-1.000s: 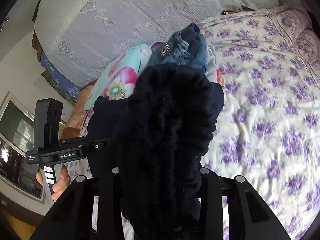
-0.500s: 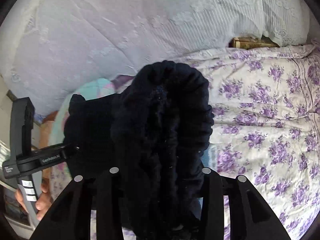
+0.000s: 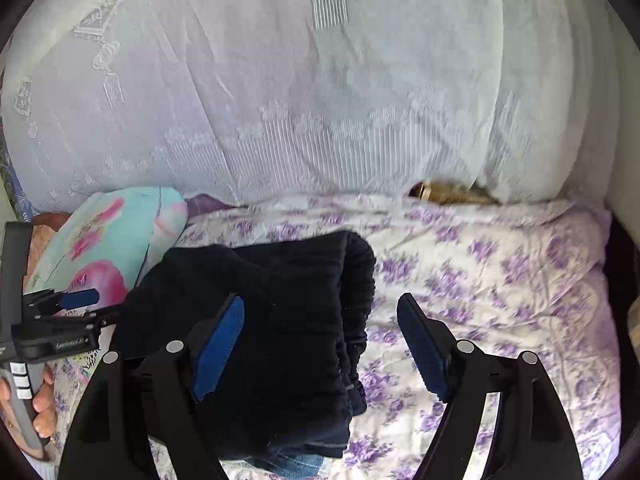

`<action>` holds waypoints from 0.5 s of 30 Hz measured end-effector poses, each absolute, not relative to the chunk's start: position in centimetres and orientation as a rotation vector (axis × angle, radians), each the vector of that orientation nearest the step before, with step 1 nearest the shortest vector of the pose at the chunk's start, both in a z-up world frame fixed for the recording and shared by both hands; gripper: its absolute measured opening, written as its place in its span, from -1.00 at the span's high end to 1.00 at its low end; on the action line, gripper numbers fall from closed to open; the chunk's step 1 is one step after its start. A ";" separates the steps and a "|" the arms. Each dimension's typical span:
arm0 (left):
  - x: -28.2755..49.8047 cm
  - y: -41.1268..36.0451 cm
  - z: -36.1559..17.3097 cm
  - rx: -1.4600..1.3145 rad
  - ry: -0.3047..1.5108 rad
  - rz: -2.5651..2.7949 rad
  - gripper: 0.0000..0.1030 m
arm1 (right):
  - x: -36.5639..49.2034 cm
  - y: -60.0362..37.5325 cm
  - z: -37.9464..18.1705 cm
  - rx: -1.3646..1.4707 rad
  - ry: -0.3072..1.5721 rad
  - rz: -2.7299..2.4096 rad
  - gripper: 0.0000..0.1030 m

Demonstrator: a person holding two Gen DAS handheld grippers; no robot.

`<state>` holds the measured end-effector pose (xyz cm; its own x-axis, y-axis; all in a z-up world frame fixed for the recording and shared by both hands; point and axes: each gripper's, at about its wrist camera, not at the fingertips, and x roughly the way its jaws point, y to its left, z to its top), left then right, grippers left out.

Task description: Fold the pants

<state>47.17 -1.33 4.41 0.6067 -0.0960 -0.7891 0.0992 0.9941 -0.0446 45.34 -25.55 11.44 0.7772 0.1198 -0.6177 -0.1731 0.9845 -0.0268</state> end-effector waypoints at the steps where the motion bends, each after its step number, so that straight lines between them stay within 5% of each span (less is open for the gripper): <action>1: 45.1 -1.6 5.2 0.036 0.871 -0.099 -0.80 | 43.7 -25.1 12.3 -0.109 0.640 0.150 -0.74; 5: 34.6 -3.4 7.6 0.153 0.691 -0.077 -0.88 | 35.0 -23.9 13.1 -0.171 0.571 0.142 -0.93; 15: 14.1 -5.5 4.1 0.083 0.619 -0.051 -0.89 | 17.3 -24.1 3.6 -0.071 0.628 0.155 -0.93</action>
